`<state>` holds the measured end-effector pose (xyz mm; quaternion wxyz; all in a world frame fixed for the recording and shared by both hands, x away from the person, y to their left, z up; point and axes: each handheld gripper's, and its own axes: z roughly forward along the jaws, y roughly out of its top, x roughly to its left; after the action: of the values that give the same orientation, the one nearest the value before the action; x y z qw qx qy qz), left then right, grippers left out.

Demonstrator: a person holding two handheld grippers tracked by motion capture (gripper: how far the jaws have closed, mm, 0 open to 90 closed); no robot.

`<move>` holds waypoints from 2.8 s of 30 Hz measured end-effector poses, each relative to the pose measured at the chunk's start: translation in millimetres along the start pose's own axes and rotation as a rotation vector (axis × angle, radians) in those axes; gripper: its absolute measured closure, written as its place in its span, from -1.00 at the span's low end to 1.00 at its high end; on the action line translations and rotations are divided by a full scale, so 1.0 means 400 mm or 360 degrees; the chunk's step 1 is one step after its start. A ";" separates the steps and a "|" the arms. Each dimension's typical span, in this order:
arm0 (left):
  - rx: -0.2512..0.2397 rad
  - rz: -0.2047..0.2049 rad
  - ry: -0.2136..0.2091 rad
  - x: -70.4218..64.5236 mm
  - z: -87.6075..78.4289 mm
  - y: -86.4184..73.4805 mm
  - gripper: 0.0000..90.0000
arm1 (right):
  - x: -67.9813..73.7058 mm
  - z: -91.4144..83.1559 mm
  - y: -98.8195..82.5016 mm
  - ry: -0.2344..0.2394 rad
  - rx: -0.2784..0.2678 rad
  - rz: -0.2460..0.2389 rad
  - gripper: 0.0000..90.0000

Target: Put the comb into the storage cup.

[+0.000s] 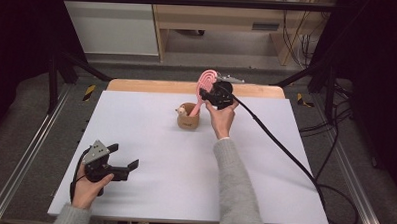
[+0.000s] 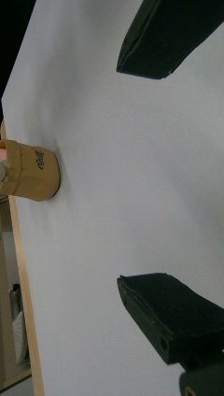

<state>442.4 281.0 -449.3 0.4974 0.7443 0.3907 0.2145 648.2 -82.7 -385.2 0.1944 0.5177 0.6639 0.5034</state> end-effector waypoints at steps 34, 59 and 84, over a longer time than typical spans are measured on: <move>0.0002 0.0002 -0.0004 -0.002 0.000 0.001 -0.99 | 0.007 -0.023 -0.003 -0.0067 -0.0026 -0.0254 -0.49; 0.0002 0.0004 -0.0015 -0.003 0.004 0.000 -0.99 | 0.017 -0.190 -0.031 0.0162 -0.0122 -0.0382 -0.96; -0.0004 0.0007 -0.0026 -0.004 0.005 -0.002 -0.99 | -0.028 -0.355 -0.110 0.0405 -0.0178 -0.0462 -0.97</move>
<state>442.7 278.7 -450.6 0.5011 0.7462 0.3846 0.2100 520.1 -156.8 -367.2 0.2080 0.3371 0.7219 0.5674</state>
